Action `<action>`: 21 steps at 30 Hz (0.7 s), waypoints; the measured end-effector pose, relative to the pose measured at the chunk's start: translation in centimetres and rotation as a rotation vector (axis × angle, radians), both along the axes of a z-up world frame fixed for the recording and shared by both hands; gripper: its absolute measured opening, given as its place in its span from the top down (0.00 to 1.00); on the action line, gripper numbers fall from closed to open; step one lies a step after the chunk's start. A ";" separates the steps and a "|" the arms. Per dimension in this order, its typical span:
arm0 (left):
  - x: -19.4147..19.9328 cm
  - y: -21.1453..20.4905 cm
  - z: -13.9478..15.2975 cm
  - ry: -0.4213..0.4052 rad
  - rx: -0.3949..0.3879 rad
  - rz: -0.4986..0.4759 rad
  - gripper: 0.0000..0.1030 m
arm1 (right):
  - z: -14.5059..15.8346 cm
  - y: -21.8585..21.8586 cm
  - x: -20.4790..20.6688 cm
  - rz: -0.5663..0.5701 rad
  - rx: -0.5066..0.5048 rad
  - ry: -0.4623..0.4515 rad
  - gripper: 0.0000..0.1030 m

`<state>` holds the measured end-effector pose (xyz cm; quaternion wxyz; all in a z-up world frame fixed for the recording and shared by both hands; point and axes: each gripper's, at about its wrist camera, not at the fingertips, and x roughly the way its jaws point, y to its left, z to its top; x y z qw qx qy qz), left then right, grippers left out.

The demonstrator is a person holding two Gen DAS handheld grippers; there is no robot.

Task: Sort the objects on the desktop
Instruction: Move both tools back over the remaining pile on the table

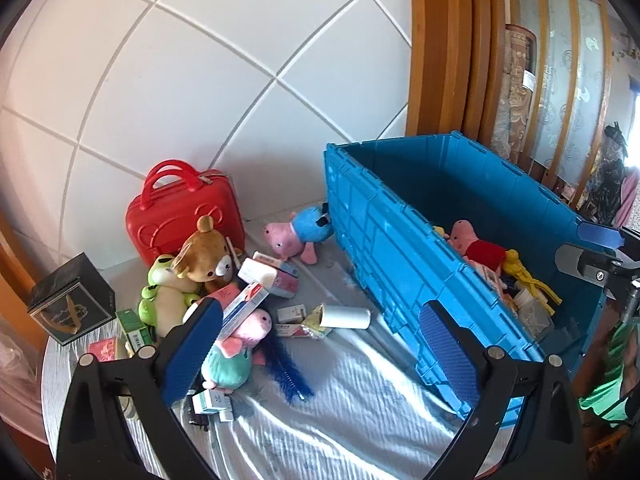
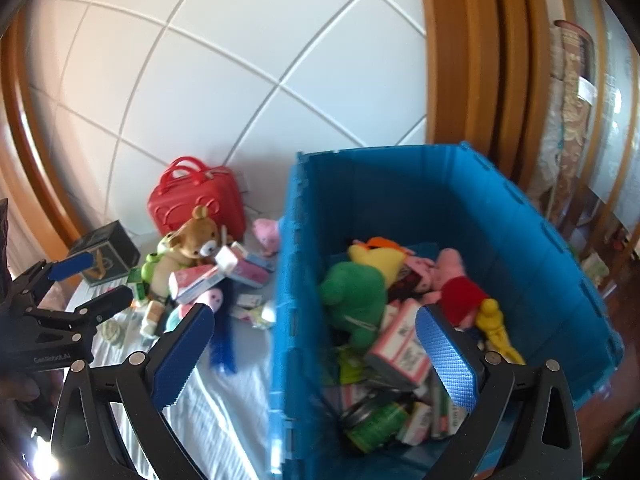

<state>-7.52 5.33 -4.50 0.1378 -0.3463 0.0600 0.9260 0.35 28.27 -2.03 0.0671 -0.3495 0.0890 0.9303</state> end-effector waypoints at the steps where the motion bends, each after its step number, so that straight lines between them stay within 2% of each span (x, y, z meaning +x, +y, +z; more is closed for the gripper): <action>1: 0.0 -1.1 -0.2 -0.005 0.001 0.011 0.03 | -0.1 -0.8 -0.3 0.010 -0.001 -0.002 0.01; 7: 0.4 -6.7 -1.5 -0.028 -0.006 0.067 0.03 | -0.8 -6.1 -2.3 0.074 -0.001 -0.021 0.01; 13: 0.7 -13.3 -3.6 -0.053 -0.005 0.166 0.03 | -2.0 -11.3 -4.2 0.137 0.004 -0.053 0.01; 17: 1.1 -18.1 -5.6 -0.062 -0.034 0.252 0.03 | -3.9 -15.0 -5.8 0.185 0.007 -0.081 0.01; 21: 1.5 -22.7 -8.3 -0.118 -0.062 0.325 0.03 | -7.2 -18.7 -7.5 0.236 -0.001 -0.132 0.01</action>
